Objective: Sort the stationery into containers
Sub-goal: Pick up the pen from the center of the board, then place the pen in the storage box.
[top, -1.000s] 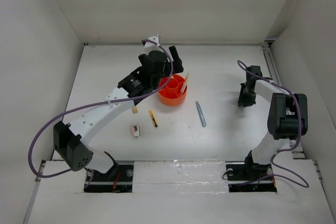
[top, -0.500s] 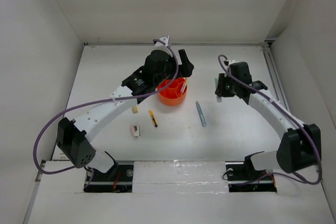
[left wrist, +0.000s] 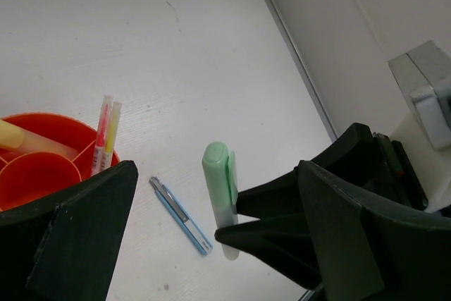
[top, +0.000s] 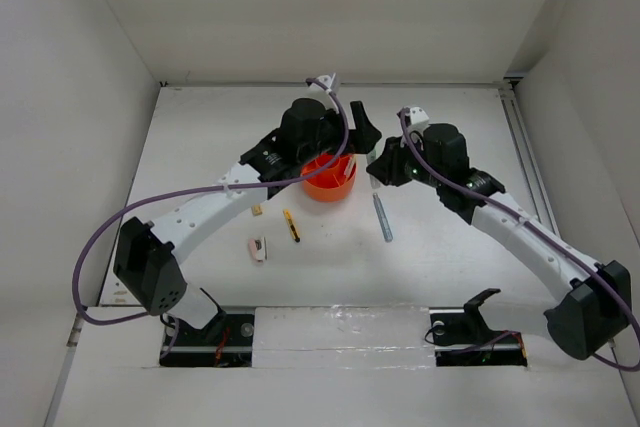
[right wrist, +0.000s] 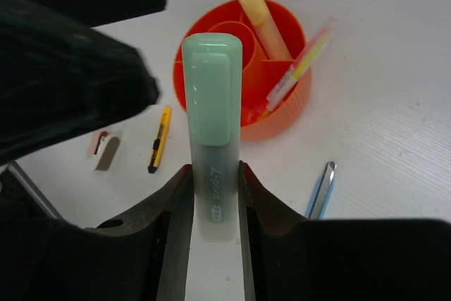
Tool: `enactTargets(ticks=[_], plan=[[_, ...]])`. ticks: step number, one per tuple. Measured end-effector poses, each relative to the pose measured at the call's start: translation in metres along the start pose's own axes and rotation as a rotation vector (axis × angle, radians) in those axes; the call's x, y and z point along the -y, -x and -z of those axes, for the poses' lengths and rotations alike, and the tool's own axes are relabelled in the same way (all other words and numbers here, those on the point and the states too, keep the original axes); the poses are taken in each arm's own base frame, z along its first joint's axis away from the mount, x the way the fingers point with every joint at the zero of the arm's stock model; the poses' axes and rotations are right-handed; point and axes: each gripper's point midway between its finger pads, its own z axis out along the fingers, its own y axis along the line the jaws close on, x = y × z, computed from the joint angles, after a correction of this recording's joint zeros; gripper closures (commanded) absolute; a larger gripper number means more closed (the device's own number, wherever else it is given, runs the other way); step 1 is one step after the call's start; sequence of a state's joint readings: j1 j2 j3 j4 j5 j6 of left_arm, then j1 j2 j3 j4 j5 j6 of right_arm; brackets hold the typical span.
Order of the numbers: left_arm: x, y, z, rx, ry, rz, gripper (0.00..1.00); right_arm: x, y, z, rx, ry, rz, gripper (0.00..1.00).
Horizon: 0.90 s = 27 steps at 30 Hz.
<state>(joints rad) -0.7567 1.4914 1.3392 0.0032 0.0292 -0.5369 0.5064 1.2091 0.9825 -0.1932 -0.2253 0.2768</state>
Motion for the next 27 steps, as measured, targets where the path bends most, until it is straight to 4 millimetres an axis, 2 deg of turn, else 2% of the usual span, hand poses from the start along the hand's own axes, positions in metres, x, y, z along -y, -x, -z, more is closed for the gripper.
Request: enactTargets(ticks=[2,4,8,9,11,12,13,14,16,17,18,19,22,27], plan=[[0.001,0.0,-0.002,0.0,-0.005,0.0,0.09,-0.008,0.004,0.002,0.013,0.025,0.01,1.0],[-0.001,-0.004,-0.006,-0.009,-0.003,0.0,0.14,-0.013,0.009,0.004,0.032,0.047,0.015,1.0],[-0.008,-0.016,-0.017,-0.042,0.01,0.002,0.54,-0.02,0.015,0.007,0.051,0.076,0.022,1.0],[-0.009,-0.02,-0.02,-0.051,0.013,0.005,0.61,-0.021,0.016,0.008,0.054,0.082,0.024,1.0],[-0.008,-0.021,-0.024,-0.059,0.008,0.006,0.68,-0.022,0.015,0.009,0.052,0.088,0.024,1.0],[-0.005,-0.021,-0.024,-0.061,-0.001,0.007,0.76,-0.023,0.015,0.009,0.051,0.092,0.024,1.0],[-0.002,-0.02,-0.024,-0.061,-0.009,0.009,0.93,-0.024,0.016,0.009,0.053,0.097,0.025,1.0],[0.0,-0.018,-0.024,-0.06,-0.017,0.012,1.0,-0.025,0.016,0.009,0.054,0.103,0.026,1.0],[0.011,-0.013,-0.023,-0.054,-0.049,0.024,1.0,-0.027,0.017,0.009,0.058,0.111,0.024,0.48],[0.014,-0.011,-0.022,-0.049,-0.053,0.018,1.0,-0.027,0.019,0.01,0.065,0.115,0.024,0.31],[0.014,-0.007,-0.023,-0.038,-0.047,0.016,1.0,-0.027,0.022,0.011,0.076,0.118,0.025,0.09],[0.012,-0.003,-0.024,-0.025,-0.035,0.013,1.0,-0.026,0.025,0.012,0.087,0.115,0.025,0.03],[-0.002,0.009,-0.03,0.026,0.036,-0.019,1.0,-0.015,0.032,0.018,0.113,0.081,0.033,0.02],[-0.044,0.029,-0.039,0.135,0.224,-0.097,1.0,0.026,0.034,0.04,0.155,-0.056,0.019,0.02]])
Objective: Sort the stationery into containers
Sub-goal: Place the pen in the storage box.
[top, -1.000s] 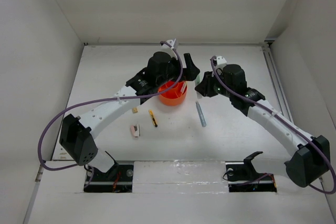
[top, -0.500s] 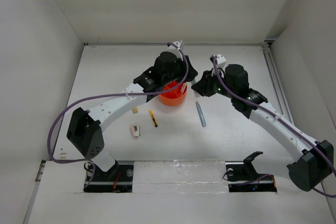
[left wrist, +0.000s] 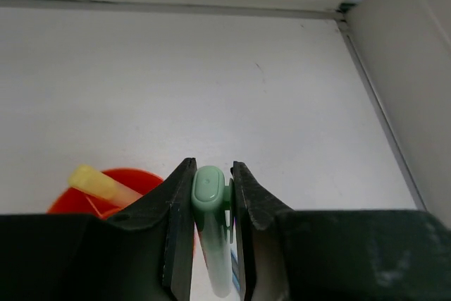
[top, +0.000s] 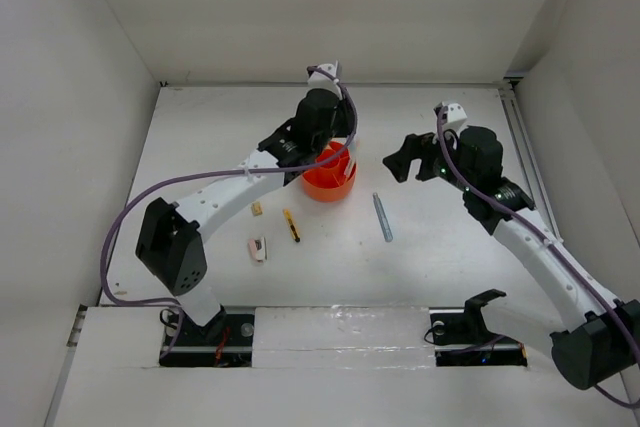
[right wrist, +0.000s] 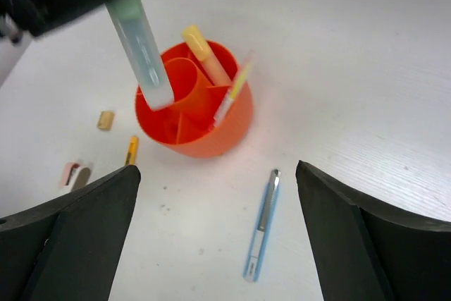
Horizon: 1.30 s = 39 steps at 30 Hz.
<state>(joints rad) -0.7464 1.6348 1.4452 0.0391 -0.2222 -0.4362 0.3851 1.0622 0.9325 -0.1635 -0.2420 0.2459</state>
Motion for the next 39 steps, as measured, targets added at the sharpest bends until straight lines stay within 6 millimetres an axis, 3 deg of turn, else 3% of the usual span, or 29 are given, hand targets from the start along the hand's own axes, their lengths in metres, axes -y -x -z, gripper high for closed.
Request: enactTargets(ticks=[6,10,16,27,35,39], plan=[[-0.057,0.029,-0.024,0.137,0.165,-0.007,1.0,0.011,-0.016,0.019,-0.016,-0.041,0.022,0.02],[-0.078,0.023,-0.042,0.164,0.236,-0.015,1.0,0.013,-0.023,0.021,-0.035,-0.045,0.026,0.02],[-0.086,0.0,-0.06,0.148,0.268,-0.025,1.0,0.013,-0.028,0.021,-0.049,-0.044,0.027,0.02],[-0.089,-0.012,-0.068,0.158,0.261,0.007,1.0,0.012,-0.029,0.021,-0.053,-0.03,0.038,0.02],[-0.097,-0.037,-0.074,0.111,0.265,0.015,1.0,0.011,-0.028,0.021,-0.052,-0.029,0.039,0.02],[-0.098,-0.044,-0.074,0.098,0.26,0.021,0.9,0.011,-0.028,0.021,-0.051,-0.029,0.039,0.0]])
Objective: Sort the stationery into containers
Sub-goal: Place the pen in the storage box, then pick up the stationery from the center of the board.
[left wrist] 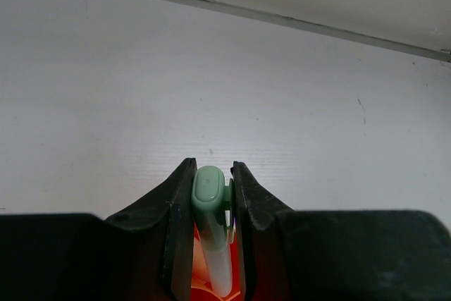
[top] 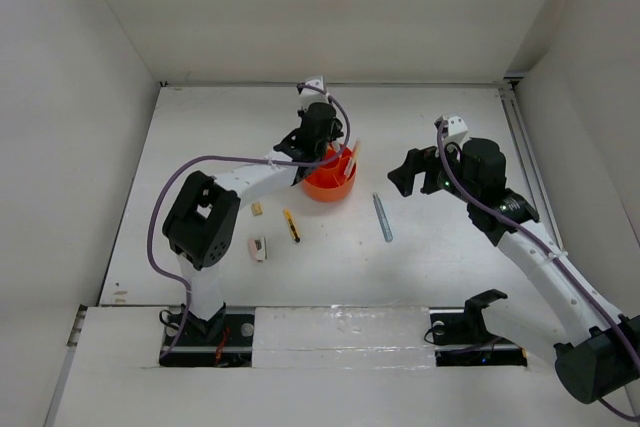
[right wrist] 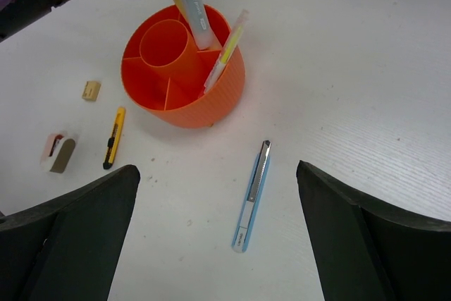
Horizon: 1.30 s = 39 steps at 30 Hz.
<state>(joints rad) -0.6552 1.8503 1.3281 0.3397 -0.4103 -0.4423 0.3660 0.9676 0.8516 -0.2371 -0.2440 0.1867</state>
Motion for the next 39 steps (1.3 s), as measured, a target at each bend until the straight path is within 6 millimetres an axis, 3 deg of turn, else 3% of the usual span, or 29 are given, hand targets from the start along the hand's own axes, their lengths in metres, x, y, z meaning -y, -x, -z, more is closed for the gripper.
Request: enactTargets(ticks=[2,9,13,17,18,20,25,29,33,39], plan=[[0.0,-0.003,0.0,-0.005,-0.004,0.004,0.81,0.0,0.0,0.0,0.0,0.0,0.0,0.0],[-0.007,-0.02,0.002,-0.04,0.0,-0.003,0.65,-0.001,0.0,-0.001,-0.002,0.004,0.0,0.0],[-0.007,-0.022,0.003,-0.045,-0.007,0.003,0.48,-0.001,-0.001,-0.001,-0.003,0.007,0.0,0.0],[-0.001,-0.012,0.01,-0.038,-0.034,0.015,0.25,-0.001,0.0,-0.001,-0.002,0.008,0.0,0.0],[0.002,-0.005,0.014,-0.029,-0.046,0.022,0.12,-0.001,0.0,-0.001,-0.002,0.008,0.0,0.0],[0.009,0.015,0.026,-0.001,-0.075,0.04,0.0,-0.001,-0.001,-0.002,-0.004,0.007,0.0,0.0],[0.021,0.075,0.061,0.094,-0.115,0.092,0.0,0.001,-0.002,-0.003,-0.009,0.0,-0.002,0.0],[0.02,0.111,0.073,0.124,-0.061,0.121,0.0,0.008,-0.009,-0.006,-0.031,-0.043,-0.005,0.0],[-0.003,0.117,0.079,0.072,0.037,0.155,0.0,0.005,-0.023,-0.01,-0.079,-0.076,0.009,0.0],[-0.066,0.092,0.11,-0.017,0.203,0.221,0.0,-0.002,-0.046,-0.013,-0.151,-0.152,0.023,0.0]])
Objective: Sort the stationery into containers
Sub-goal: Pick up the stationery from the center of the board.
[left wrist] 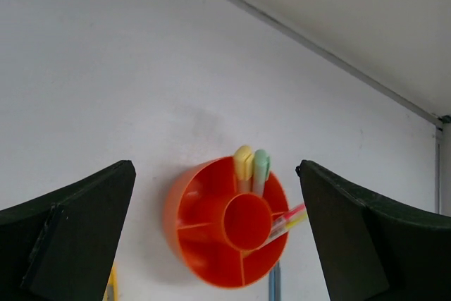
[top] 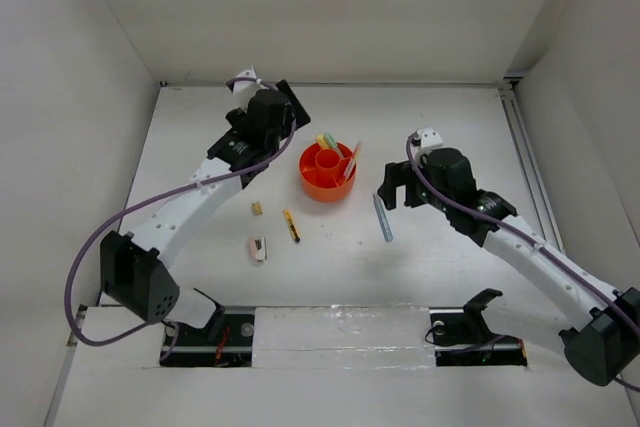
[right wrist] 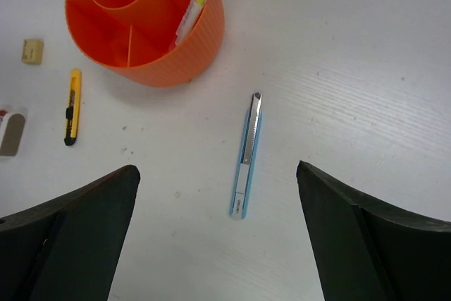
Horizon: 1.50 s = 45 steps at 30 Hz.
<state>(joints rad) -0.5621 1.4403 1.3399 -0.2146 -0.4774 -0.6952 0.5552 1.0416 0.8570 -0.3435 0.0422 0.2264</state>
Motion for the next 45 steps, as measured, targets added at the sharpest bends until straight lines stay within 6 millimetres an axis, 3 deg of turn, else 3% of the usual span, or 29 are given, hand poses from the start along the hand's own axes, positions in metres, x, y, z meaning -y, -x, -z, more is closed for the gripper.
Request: enactTargets(ticks=[7,13,22,29,37,43,45], plan=[[-0.057,-0.032,0.038,-0.068,0.082,0.041,0.0,0.007,-0.025,-0.006,-0.05,-0.088,-0.044,0.0],[-0.082,-0.051,0.053,-0.101,0.097,0.057,0.0,0.018,-0.058,-0.026,-0.162,-0.152,-0.047,0.11],[-0.086,-0.052,0.06,-0.1,0.082,0.077,0.0,0.017,-0.102,-0.035,-0.271,-0.168,-0.047,0.12],[-0.089,-0.053,0.059,-0.092,0.101,0.109,0.0,-0.002,-0.102,-0.029,-0.246,-0.13,-0.031,0.12],[-0.127,-0.068,0.066,-0.074,0.232,0.168,0.0,-0.066,-0.114,-0.027,-0.27,-0.021,0.066,0.12],[-0.163,-0.075,0.083,-0.034,0.339,0.257,0.0,-0.152,-0.107,-0.026,-0.238,0.085,0.119,0.1],[-0.172,-0.082,0.084,-0.04,0.369,0.263,0.0,-0.185,-0.094,-0.037,-0.207,0.106,0.113,0.1]])
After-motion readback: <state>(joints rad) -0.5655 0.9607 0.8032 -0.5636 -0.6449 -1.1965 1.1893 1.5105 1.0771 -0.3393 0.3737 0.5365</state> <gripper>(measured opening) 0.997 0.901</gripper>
